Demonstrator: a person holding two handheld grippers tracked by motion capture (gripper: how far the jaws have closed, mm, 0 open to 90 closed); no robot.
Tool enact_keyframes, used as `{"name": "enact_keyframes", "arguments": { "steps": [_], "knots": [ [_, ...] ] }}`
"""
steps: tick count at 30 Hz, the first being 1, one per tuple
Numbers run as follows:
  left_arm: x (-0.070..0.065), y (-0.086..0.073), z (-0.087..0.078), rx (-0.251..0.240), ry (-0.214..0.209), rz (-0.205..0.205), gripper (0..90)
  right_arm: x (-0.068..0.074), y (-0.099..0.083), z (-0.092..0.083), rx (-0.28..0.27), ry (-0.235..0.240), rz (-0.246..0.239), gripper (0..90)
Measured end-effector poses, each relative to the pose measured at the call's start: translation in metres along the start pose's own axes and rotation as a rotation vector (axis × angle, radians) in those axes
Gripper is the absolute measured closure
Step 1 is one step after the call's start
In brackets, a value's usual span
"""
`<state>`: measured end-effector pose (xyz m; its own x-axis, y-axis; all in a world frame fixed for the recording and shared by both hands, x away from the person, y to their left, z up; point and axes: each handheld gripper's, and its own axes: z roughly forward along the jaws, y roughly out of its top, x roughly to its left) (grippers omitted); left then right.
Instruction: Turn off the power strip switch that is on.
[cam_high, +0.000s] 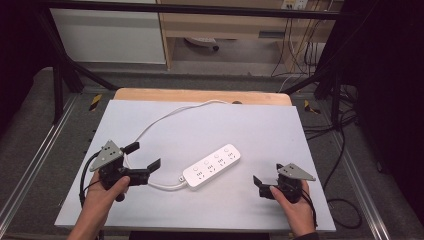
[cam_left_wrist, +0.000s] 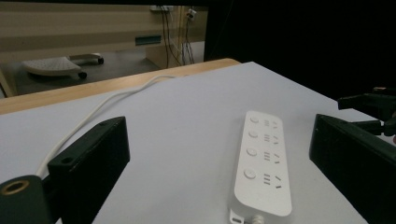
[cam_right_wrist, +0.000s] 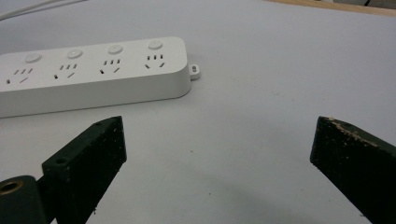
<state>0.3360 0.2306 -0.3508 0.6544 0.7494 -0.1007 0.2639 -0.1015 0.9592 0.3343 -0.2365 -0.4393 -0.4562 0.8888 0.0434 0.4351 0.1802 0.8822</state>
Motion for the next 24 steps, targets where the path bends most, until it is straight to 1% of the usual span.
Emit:
{"name": "enact_keyframes", "arguments": {
  "steps": [3,4,6,7,10,13,14,16,20,24],
  "knots": [
    [0.000,0.004,0.006,0.003,0.005,0.010,4.8,0.000,0.000,0.000,-0.002,-0.002,0.002,4.0],
    [0.001,0.006,0.007,0.001,0.008,0.005,4.8,-0.001,0.000,-0.001,-0.002,-0.003,0.001,3.9],
    [0.001,0.010,0.012,0.005,0.007,0.011,4.9,-0.001,0.000,-0.001,0.002,-0.001,0.002,3.9],
    [0.001,0.013,0.014,0.000,0.010,0.011,4.6,-0.001,0.000,-0.001,0.001,0.002,0.001,3.9],
    [0.000,0.021,0.022,-0.011,0.004,0.010,5.0,-0.001,0.000,-0.001,0.003,0.002,0.003,3.9],
    [-0.004,0.026,0.031,0.003,-0.003,0.017,4.9,-0.001,0.000,-0.001,0.002,0.004,0.008,3.9],
    [-0.005,0.027,0.034,0.001,0.002,0.021,4.9,-0.001,0.000,-0.001,0.000,0.004,0.006,3.9],
    [-0.008,0.028,0.039,-0.004,-0.008,0.023,5.5,-0.001,0.000,-0.002,0.002,0.004,0.006,3.9],
    [-0.013,0.029,0.050,0.011,-0.020,0.032,5.3,-0.002,0.000,-0.002,0.000,0.006,0.015,3.7],
    [-0.016,0.031,0.062,0.019,-0.032,0.041,5.7,-0.003,0.000,-0.001,0.005,0.004,0.013,3.4]
  ]
}}
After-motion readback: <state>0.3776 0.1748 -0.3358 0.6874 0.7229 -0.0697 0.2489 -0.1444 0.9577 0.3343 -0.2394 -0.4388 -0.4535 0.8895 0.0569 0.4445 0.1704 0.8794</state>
